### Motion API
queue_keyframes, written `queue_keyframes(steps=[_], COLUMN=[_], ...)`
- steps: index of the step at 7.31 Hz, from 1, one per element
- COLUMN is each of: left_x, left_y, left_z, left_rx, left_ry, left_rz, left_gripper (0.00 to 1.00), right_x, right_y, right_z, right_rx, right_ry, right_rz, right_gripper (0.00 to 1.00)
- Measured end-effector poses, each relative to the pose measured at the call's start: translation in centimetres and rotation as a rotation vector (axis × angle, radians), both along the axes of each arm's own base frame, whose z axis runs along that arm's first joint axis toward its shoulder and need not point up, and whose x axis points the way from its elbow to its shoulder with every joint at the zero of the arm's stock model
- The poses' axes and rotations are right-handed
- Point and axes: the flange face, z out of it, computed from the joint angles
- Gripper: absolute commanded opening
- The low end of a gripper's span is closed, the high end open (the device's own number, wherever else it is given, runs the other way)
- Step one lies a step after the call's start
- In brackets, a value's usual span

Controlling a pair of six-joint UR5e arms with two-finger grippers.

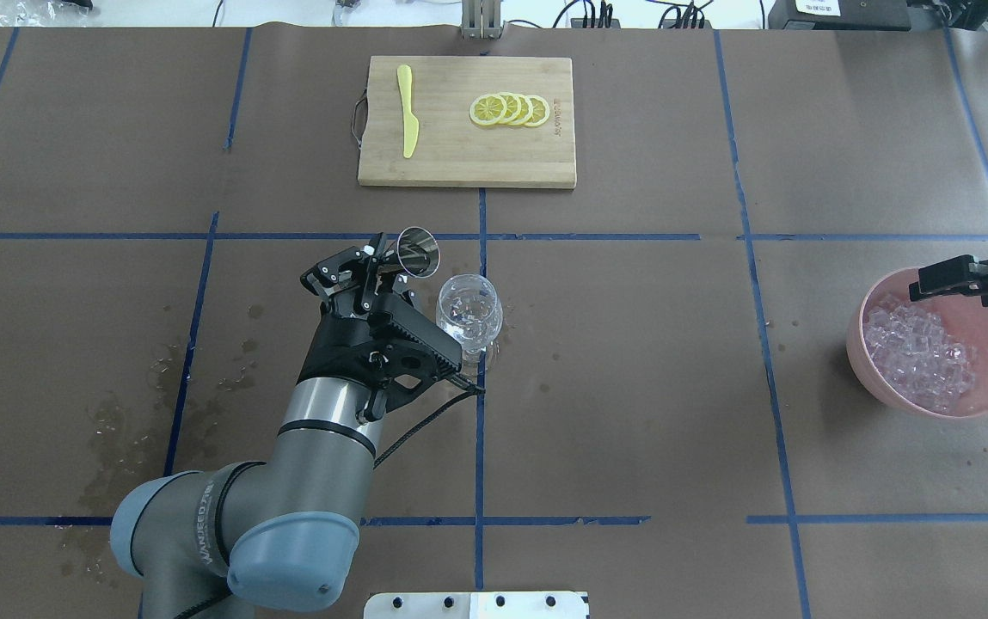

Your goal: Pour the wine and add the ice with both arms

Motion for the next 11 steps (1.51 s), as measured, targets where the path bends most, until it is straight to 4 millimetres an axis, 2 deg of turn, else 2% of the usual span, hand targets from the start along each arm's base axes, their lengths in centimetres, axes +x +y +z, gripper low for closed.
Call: queue_keyframes(steps=[3,11], left_x=[0.5,1.5], left_y=[0.0,0.8], left_z=[0.4,0.0], left_rx=[0.054,0.139], left_ry=[-0.202,-0.491], left_rz=[-0.012,0.002], left_gripper=[0.00,0.00], right_x=[0.0,-0.1], right_y=[0.0,0.0], right_z=[0.0,0.0], right_rx=[-0.001,-0.003], right_ry=[-0.001,-0.003], right_rz=[-0.001,-0.003], right_gripper=[1.00,1.00])
